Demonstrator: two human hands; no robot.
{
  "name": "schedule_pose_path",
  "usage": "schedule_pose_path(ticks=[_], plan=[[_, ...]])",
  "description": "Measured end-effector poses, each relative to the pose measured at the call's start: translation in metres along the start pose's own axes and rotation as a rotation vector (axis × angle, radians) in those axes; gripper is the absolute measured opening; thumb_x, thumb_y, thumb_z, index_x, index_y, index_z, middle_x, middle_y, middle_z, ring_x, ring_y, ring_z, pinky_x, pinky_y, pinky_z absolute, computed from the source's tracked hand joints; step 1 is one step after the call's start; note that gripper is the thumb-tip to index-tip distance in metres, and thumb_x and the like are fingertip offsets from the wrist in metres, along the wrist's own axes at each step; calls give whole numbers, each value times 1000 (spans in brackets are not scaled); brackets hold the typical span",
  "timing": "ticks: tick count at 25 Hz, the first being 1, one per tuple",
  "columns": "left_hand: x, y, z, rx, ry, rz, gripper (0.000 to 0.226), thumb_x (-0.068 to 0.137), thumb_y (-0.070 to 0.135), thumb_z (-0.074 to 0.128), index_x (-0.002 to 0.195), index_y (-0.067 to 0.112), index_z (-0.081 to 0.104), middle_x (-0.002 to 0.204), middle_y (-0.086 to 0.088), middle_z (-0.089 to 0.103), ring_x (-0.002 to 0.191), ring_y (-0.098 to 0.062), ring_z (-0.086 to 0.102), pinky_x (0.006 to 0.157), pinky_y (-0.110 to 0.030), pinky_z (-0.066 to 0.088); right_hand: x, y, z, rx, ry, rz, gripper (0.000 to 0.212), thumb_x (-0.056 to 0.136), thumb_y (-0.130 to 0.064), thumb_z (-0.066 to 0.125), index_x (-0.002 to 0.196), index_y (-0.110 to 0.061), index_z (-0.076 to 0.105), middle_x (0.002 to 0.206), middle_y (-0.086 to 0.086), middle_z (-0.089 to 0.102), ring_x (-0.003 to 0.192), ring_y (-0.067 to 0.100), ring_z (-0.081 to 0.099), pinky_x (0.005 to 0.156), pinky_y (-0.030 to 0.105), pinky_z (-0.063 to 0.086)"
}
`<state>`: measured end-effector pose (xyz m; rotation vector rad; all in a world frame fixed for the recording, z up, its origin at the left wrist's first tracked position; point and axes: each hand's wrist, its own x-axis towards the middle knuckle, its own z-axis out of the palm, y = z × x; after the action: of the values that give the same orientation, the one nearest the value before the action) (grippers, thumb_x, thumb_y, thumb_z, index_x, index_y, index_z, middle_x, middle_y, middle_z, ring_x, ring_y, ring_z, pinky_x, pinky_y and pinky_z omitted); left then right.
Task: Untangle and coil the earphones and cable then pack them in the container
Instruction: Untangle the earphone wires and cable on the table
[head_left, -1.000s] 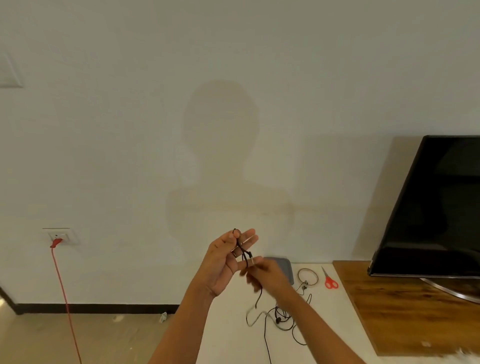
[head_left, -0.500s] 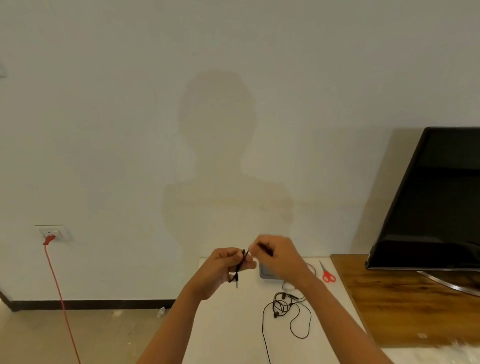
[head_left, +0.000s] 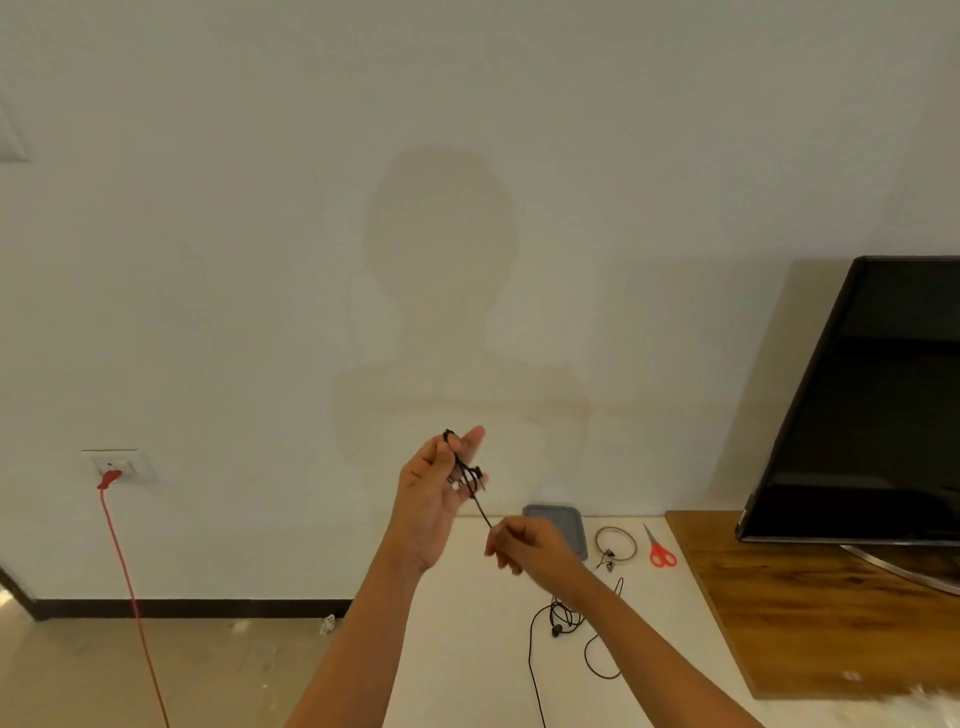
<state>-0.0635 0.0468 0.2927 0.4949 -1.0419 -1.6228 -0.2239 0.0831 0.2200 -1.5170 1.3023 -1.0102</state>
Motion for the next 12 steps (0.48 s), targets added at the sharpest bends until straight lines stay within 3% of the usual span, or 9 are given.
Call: schedule_pose_path(ticks=[2,5,8,12], plan=[[4,1,-6,294,30,46,20,95,23,49,87,15,66,117,-4,71,112,-15,62,85,-40,46,-5,-5,-2,-126,25,-46,30,95,-28,54,69,-32,68,64,-12,65,58,2,55,58,17,42],[5,-7,-8,656,14,-45,25,100,20,47,94,15,71,104,5,75,99,-7,66,89,-39,47,1,-39,-20,-369,118,-228,19,88,-24,56,73,-24,68,62,-12,59,55,3,49,56,17,39],[4,-8,-2,667,-21,-124,30,100,22,47,85,24,73,91,5,75,96,-13,68,80,-33,48,10,-79,-39,-807,48,-356,18,89,-26,56,83,-15,69,73,-2,61,69,14,55,65,32,46],[4,-2,-3,618,-59,-185,28,100,22,47,91,18,73,92,-4,76,98,-17,69,80,-41,46,14,-110,-58,-1064,-57,-304,23,85,-42,62,97,-21,64,88,-5,70,80,14,59,71,32,47]])
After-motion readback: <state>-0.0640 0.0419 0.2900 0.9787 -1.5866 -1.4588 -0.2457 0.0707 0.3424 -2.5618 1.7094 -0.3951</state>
